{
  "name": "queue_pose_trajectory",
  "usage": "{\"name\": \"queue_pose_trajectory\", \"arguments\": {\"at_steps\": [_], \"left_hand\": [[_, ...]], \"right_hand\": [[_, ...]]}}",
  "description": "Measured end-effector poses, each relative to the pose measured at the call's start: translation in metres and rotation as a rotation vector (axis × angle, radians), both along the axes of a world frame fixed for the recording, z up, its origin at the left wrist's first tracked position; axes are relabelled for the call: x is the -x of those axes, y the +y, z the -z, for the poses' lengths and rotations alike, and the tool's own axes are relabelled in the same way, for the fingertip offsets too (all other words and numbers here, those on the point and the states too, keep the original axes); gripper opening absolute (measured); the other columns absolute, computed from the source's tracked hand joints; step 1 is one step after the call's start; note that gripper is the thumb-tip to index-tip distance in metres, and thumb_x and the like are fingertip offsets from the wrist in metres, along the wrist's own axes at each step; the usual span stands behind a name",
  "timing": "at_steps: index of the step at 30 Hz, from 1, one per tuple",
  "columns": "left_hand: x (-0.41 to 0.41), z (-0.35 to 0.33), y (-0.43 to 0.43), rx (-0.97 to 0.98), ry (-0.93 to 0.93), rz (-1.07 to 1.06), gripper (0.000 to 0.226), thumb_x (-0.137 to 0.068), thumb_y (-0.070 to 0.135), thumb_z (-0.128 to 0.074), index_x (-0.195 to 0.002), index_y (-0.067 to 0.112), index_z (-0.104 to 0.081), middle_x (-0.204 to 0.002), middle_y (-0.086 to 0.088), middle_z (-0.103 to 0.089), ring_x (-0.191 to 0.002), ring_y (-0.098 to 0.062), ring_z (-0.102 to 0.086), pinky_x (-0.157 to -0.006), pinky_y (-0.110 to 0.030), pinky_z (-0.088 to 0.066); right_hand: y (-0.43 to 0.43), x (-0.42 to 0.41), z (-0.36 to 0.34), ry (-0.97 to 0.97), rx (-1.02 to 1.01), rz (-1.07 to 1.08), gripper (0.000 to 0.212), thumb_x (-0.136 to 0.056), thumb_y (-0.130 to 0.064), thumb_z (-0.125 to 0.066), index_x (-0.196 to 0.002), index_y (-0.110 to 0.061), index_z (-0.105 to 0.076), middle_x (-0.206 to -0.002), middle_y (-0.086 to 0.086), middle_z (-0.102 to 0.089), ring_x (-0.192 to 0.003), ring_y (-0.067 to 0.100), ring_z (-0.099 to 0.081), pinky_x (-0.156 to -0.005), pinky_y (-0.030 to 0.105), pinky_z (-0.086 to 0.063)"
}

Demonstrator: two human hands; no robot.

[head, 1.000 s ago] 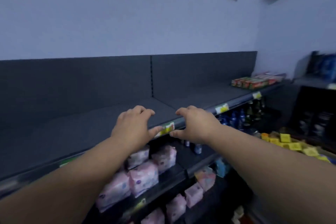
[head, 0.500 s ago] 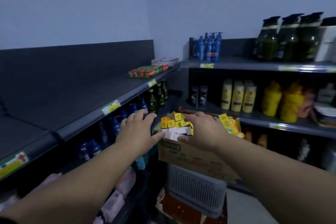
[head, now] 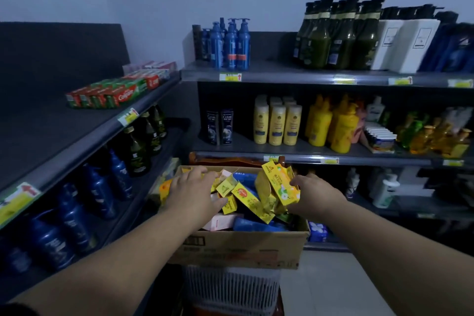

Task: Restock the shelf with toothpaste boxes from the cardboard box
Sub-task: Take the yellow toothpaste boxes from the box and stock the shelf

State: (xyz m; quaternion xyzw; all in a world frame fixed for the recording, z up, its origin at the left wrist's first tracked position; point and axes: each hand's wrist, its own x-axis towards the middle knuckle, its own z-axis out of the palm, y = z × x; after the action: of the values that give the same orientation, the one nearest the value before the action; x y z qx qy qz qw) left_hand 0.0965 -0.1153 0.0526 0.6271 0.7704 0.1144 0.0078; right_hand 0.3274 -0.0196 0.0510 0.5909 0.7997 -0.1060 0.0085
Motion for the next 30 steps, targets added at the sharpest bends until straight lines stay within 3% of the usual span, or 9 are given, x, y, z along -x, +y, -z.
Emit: {"name": "queue_pose_trajectory", "arguments": {"at_steps": [3, 7, 9, 15, 17, 20, 23, 26, 30], "left_hand": [[0.002, 0.013, 0.029, 0.029, -0.022, 0.057, 0.060, -0.089, 0.055, -0.052, -0.142, 0.034, -0.033, -0.148, 0.006, -0.029, -0.136, -0.019, -0.030, -0.113, -0.037, -0.020], [-0.008, 0.034, 0.059, 0.058, -0.059, 0.109, 0.062, -0.090, 0.054, -0.052, -0.145, 0.032, -0.031, -0.150, 0.006, -0.028, -0.138, -0.019, -0.028, -0.115, -0.037, -0.018], [-0.017, 0.044, 0.073, 0.070, -0.082, 0.133, 0.062, -0.091, 0.053, -0.052, -0.145, 0.032, -0.032, -0.151, 0.006, -0.027, -0.138, -0.018, -0.026, -0.114, -0.036, -0.020], [-0.047, 0.064, 0.112, 0.091, -0.093, 0.124, 0.059, -0.091, 0.055, -0.049, -0.144, 0.032, -0.033, -0.148, 0.008, -0.030, -0.136, -0.016, -0.029, -0.113, -0.035, -0.024], [-0.052, 0.068, 0.127, 0.103, -0.056, 0.084, 0.059, -0.091, 0.055, -0.048, -0.144, 0.032, -0.033, -0.149, 0.007, -0.029, -0.137, -0.017, -0.028, -0.114, -0.035, -0.021], [-0.056, 0.073, 0.145, 0.147, -0.037, 0.043, 0.061, -0.091, 0.056, -0.049, -0.145, 0.030, -0.033, -0.151, 0.006, -0.028, -0.138, -0.018, -0.026, -0.115, -0.035, -0.018], [-0.067, 0.083, 0.157, 0.184, -0.037, 0.043, 0.060, -0.092, 0.056, -0.046, -0.144, 0.028, -0.036, -0.149, 0.006, -0.031, -0.138, -0.015, -0.027, -0.115, -0.034, -0.018], [-0.081, 0.090, 0.167, 0.215, -0.013, 0.014, 0.054, -0.092, 0.058, -0.043, -0.135, 0.026, -0.049, -0.140, 0.007, -0.041, -0.131, -0.014, -0.035, -0.110, -0.033, -0.025], [-0.089, 0.092, 0.179, 0.283, 0.050, -0.044, 0.042, -0.092, 0.057, -0.043, -0.109, 0.025, -0.064, -0.114, 0.006, -0.053, -0.112, -0.015, -0.048, -0.098, -0.033, -0.034]], "right_hand": [[0.023, 0.000, 0.015, 0.011, 0.028, 0.043, 0.070, -0.075, -0.048, -0.074, -0.136, -0.030, -0.046, -0.129, 0.001, -0.049, -0.113, 0.022, -0.052, -0.093, 0.044, -0.050], [0.050, -0.003, 0.028, 0.007, 0.057, 0.071, 0.066, -0.075, -0.050, -0.071, -0.131, -0.024, -0.045, -0.121, 0.006, -0.053, -0.102, 0.024, -0.057, -0.082, 0.038, -0.053], [0.064, -0.006, 0.032, 0.010, 0.085, 0.079, 0.073, -0.076, -0.047, -0.072, -0.136, -0.019, -0.040, -0.125, 0.009, -0.052, -0.105, 0.025, -0.057, -0.082, 0.037, -0.052], [0.104, -0.010, 0.053, 0.030, 0.122, 0.035, 0.063, -0.080, -0.049, -0.070, -0.133, -0.022, -0.049, -0.127, 0.001, -0.054, -0.112, 0.020, -0.054, -0.090, 0.037, -0.051], [0.118, -0.010, 0.059, 0.048, 0.176, 0.027, 0.070, -0.078, -0.054, -0.070, -0.134, -0.021, -0.045, -0.127, 0.003, -0.053, -0.109, 0.021, -0.055, -0.088, 0.035, -0.051], [0.133, -0.005, 0.065, 0.071, 0.283, 0.025, 0.098, -0.070, -0.062, -0.075, -0.144, -0.017, -0.029, -0.132, 0.007, -0.050, -0.116, 0.025, -0.054, -0.090, 0.035, -0.049], [0.135, 0.001, 0.074, 0.104, 0.332, -0.001, 0.105, -0.064, -0.060, -0.080, -0.143, -0.019, -0.024, -0.135, 0.007, -0.046, -0.122, 0.026, -0.050, -0.094, 0.037, -0.049], [0.137, 0.001, 0.084, 0.094, 0.327, -0.035, 0.094, -0.066, -0.052, -0.083, -0.134, -0.019, -0.027, -0.128, 0.007, -0.049, -0.116, 0.026, -0.053, -0.086, 0.034, -0.049], [0.144, -0.002, 0.084, 0.035, 0.319, -0.085, 0.091, -0.067, -0.052, -0.080, -0.133, -0.018, -0.026, -0.118, 0.005, -0.054, -0.110, 0.026, -0.057, -0.082, 0.036, -0.051]]}}
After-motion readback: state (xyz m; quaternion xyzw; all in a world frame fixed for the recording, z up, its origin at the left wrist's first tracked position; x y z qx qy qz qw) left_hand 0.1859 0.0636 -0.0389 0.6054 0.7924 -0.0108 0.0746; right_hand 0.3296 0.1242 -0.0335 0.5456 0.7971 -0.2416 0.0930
